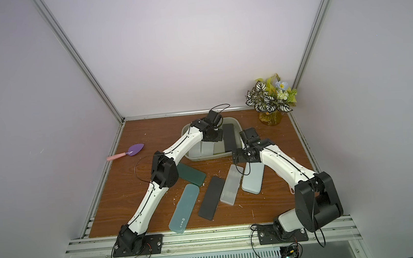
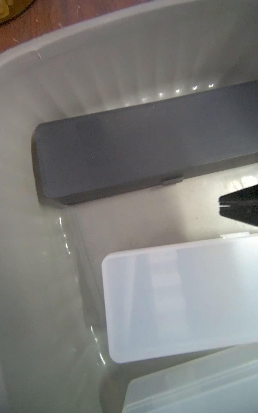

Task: Put the pencil case into the storage box
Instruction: Place the pencil case at the storage box.

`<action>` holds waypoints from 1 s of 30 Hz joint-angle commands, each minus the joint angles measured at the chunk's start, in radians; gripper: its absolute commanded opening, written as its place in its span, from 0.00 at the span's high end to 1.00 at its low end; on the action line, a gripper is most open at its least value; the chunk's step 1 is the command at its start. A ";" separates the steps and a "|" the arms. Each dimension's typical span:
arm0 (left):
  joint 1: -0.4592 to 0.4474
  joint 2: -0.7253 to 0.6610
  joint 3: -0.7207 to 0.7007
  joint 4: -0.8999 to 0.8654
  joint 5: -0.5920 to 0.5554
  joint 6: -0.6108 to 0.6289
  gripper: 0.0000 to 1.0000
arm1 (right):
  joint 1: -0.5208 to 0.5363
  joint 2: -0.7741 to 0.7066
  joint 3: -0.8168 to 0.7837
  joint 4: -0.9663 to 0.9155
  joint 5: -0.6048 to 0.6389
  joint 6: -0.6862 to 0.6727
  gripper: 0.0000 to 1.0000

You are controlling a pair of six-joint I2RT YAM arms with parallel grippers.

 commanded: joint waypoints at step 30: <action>0.031 -0.080 -0.058 0.019 -0.131 -0.006 0.50 | -0.002 -0.058 0.015 -0.033 -0.090 0.054 0.01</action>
